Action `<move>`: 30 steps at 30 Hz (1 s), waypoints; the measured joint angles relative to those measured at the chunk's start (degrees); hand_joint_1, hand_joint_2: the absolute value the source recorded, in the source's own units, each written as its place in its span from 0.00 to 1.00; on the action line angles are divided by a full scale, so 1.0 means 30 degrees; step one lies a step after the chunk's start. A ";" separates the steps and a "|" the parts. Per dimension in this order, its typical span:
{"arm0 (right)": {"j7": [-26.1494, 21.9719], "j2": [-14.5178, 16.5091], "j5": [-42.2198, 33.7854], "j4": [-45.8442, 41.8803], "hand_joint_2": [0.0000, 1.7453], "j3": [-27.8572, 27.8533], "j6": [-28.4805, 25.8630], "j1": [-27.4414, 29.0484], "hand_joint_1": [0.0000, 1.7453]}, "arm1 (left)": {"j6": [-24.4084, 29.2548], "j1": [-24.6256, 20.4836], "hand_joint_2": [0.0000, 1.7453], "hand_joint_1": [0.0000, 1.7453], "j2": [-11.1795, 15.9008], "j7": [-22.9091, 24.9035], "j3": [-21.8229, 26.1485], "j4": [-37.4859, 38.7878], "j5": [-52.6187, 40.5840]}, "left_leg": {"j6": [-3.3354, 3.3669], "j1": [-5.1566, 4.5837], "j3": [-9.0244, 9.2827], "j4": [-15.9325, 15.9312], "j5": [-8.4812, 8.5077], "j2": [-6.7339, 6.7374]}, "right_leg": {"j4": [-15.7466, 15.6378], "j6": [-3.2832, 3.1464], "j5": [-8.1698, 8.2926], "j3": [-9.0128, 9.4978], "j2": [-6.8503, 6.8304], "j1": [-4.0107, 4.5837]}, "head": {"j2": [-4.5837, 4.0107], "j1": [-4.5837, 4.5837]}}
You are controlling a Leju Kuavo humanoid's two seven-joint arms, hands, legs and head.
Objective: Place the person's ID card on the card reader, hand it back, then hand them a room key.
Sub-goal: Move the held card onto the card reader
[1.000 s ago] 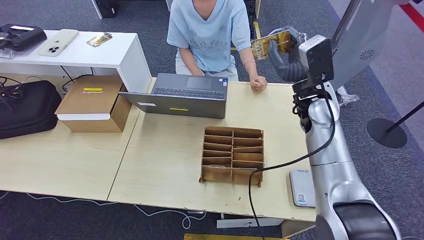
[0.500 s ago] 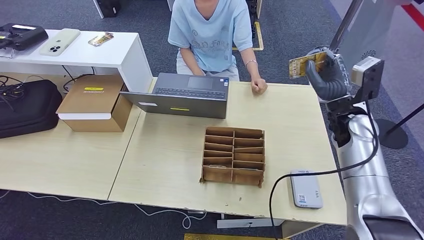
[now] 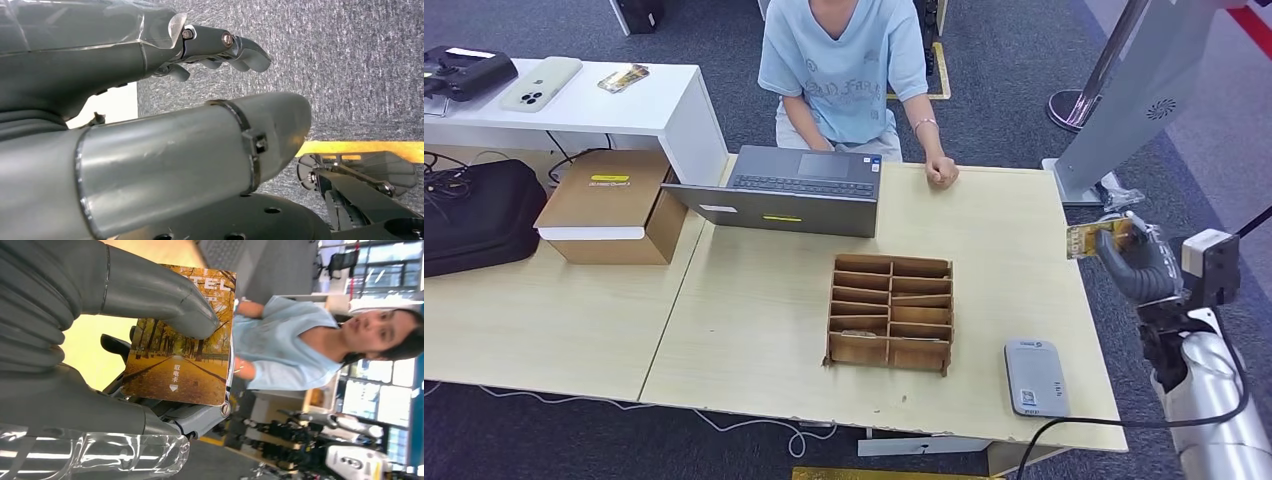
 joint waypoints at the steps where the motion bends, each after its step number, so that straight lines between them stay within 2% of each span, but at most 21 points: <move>1: 0.0093 -0.0071 -0.0018 -0.0178 1.00 -0.0267 0.0033 0.0443 1.00 | 0.0000 -0.0001 0.00 0.00 -0.0004 0.0000 0.0029 0.0000 -0.0015 | -0.0002 0.0000 0.0001 -0.0001 -0.0005 0.0002 | 0.0000 0.0000 -0.0002 -0.0001 0.0002 0.0000 | 0.0000 0.0000; 8: 0.0767 -0.0430 -0.0362 -0.1605 1.00 -0.1903 0.0260 0.3222 1.00 | 0.0000 0.0007 0.00 0.00 -0.0005 -0.0006 0.0151 0.0000 -0.0129 | 0.0000 -0.0001 0.0001 -0.0004 -0.0008 0.0002 | -0.0001 0.0017 -0.0018 0.0003 0.0000 -0.0001 | 0.0000 0.0002; 15: 0.1357 -0.0340 -0.0400 -0.2987 1.00 -0.2815 0.0224 0.5579 1.00 | -0.0026 0.0001 0.00 0.00 -0.0002 -0.0007 0.0153 0.0000 -0.0330 | 0.0019 -0.0003 0.0001 -0.0005 -0.0023 0.0026 | -0.0002 0.0019 -0.0019 0.0003 0.0017 -0.0002 | 0.0000 0.0004; 30: 0.1732 0.0494 0.0421 -0.3913 1.00 -0.2870 0.0144 0.6640 1.00 | -0.0044 -0.0007 0.00 0.00 0.0009 -0.0007 0.0158 0.0000 -0.0386 | 0.0019 -0.0003 0.0006 -0.0005 -0.0023 0.0038 | -0.0001 0.0019 -0.0019 0.0003 0.0025 -0.0003 | 0.0000 0.0004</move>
